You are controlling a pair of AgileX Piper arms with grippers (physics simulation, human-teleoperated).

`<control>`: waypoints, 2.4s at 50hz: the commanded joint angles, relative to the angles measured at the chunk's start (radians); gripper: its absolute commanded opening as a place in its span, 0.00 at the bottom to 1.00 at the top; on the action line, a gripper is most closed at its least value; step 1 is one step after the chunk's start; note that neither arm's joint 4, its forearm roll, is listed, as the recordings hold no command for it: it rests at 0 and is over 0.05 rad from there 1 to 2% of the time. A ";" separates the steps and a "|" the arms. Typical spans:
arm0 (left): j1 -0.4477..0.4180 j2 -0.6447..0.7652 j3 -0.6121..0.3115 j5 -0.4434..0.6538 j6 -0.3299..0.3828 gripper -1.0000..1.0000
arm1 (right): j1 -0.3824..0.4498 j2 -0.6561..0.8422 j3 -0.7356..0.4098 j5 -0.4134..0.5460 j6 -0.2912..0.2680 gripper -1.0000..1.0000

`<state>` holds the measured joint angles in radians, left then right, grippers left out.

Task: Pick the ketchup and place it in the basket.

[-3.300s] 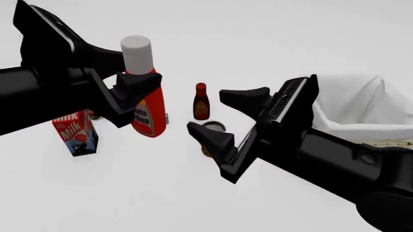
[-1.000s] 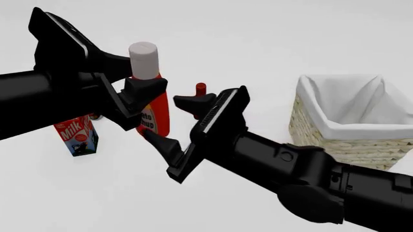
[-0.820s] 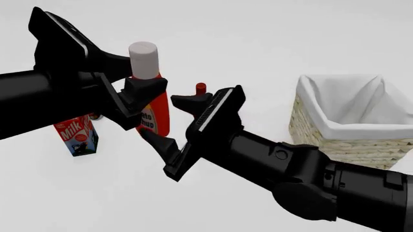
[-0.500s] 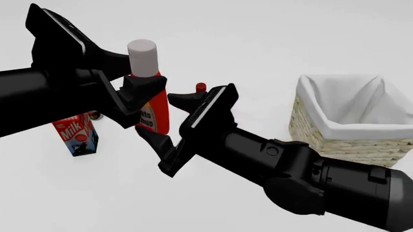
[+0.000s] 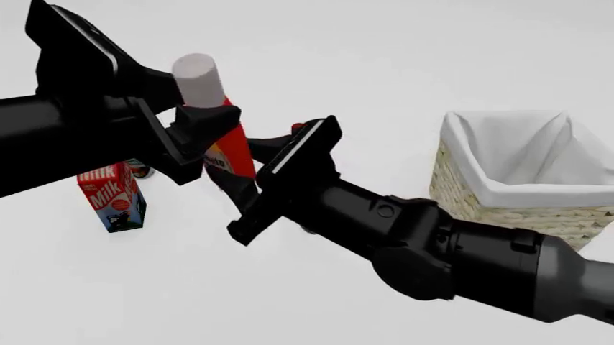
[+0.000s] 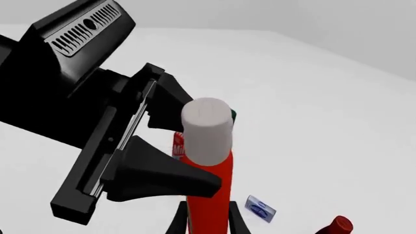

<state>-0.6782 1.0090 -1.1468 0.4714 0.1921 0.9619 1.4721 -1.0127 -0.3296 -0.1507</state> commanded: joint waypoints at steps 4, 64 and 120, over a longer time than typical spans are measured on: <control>0.000 -0.008 0.008 0.001 0.021 0.00 | -0.016 0.006 -0.002 -0.020 0.000 0.00; 0.134 -0.124 0.036 -0.006 -0.067 1.00 | -0.157 -0.035 -0.025 0.061 -0.006 0.00; 0.254 -0.167 0.277 -0.225 -0.156 1.00 | -0.619 -0.119 -0.027 0.079 0.063 0.00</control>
<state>-0.4352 0.8481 -0.8925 0.2643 0.0557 0.4223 1.3686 -1.0488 -0.2401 -0.1063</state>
